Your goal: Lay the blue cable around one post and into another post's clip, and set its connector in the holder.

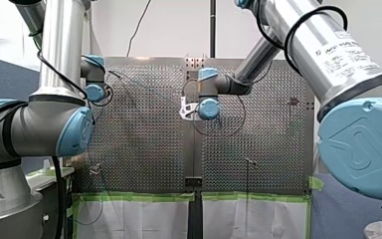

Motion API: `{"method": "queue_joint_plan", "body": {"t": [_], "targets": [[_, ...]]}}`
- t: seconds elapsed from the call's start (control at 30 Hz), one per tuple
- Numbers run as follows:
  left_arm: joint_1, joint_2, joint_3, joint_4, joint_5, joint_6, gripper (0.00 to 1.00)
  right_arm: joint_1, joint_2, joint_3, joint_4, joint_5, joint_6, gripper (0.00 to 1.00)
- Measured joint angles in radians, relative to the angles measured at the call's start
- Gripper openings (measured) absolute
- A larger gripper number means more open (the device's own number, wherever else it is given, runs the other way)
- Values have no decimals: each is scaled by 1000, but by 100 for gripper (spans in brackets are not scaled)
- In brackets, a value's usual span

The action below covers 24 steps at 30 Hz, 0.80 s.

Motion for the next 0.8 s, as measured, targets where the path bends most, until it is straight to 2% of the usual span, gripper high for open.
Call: {"method": "queue_joint_plan", "body": {"t": [0.2, 0.37, 0.6, 0.8], "targets": [[-1, 0, 0, 0, 0, 0, 90, -28, 1, 55, -55, 1, 0, 0], [-3, 0, 1, 0, 1, 0, 90, -52, 2, 101, -101, 0, -7, 0], [-3, 0, 1, 0, 0, 0, 90, -84, 4, 170, -169, -7, -42, 0], [-3, 0, 1, 0, 0, 1, 90, -102, 5, 217, -217, -10, -61, 0]]}}
